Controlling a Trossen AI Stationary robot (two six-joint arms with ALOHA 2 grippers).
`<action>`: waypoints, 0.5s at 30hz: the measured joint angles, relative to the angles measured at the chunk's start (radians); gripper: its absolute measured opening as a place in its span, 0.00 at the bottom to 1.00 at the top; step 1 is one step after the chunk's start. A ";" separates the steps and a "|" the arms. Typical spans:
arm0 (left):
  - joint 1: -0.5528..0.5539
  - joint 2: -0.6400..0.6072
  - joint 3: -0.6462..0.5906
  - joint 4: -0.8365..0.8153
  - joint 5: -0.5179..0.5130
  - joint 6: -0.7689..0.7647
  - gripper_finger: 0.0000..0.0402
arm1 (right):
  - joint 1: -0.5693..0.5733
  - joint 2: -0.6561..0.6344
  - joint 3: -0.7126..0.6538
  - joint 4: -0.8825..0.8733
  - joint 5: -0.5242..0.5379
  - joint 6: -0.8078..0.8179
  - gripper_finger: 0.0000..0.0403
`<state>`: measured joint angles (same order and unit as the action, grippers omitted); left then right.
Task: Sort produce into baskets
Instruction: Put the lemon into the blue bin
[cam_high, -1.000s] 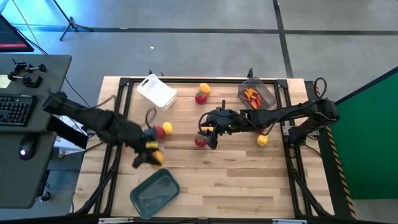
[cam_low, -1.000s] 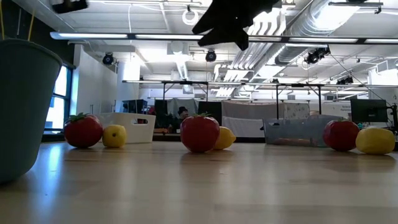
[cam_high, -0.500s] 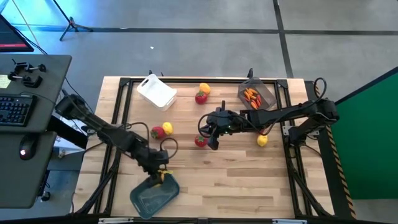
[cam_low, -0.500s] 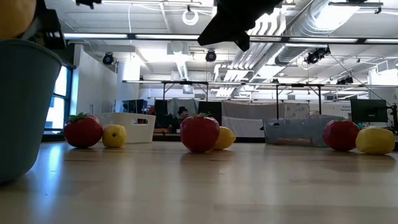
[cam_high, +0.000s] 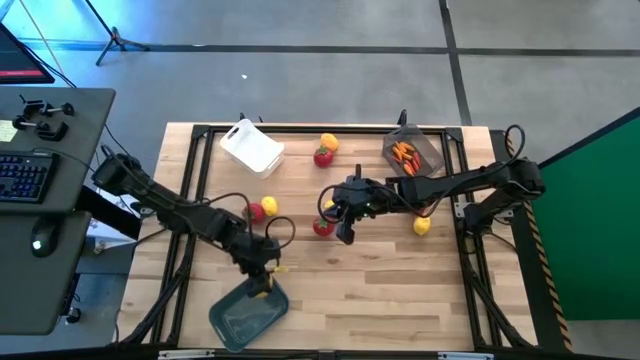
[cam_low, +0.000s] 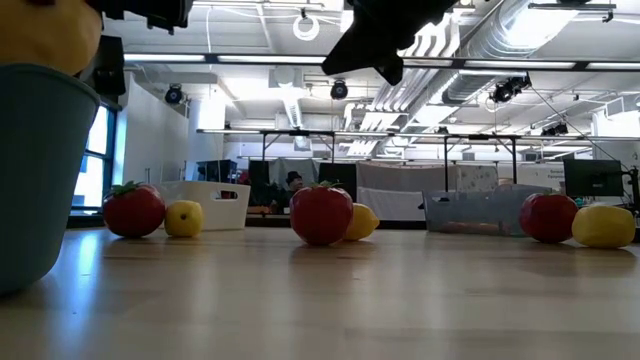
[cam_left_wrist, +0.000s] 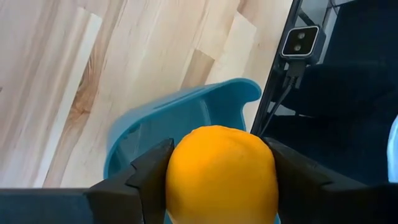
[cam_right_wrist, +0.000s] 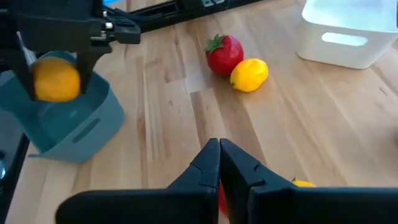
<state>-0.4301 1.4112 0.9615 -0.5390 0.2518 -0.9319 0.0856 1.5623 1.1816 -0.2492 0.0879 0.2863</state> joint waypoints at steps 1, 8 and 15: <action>0.002 0.000 0.000 0.003 0.002 -0.001 0.52 | 0.000 0.000 0.000 -0.002 -0.005 -0.002 0.00; 0.016 0.000 0.000 0.021 -0.024 -0.058 0.62 | 0.000 0.000 0.000 -0.013 -0.009 -0.029 0.00; 0.019 -0.001 0.001 0.034 -0.009 -0.087 0.67 | 0.000 0.000 0.000 -0.014 -0.015 -0.055 0.00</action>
<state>-0.4114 1.4107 0.9622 -0.5047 0.2428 -1.0193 0.0856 1.5623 1.1816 -0.2634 0.0733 0.2316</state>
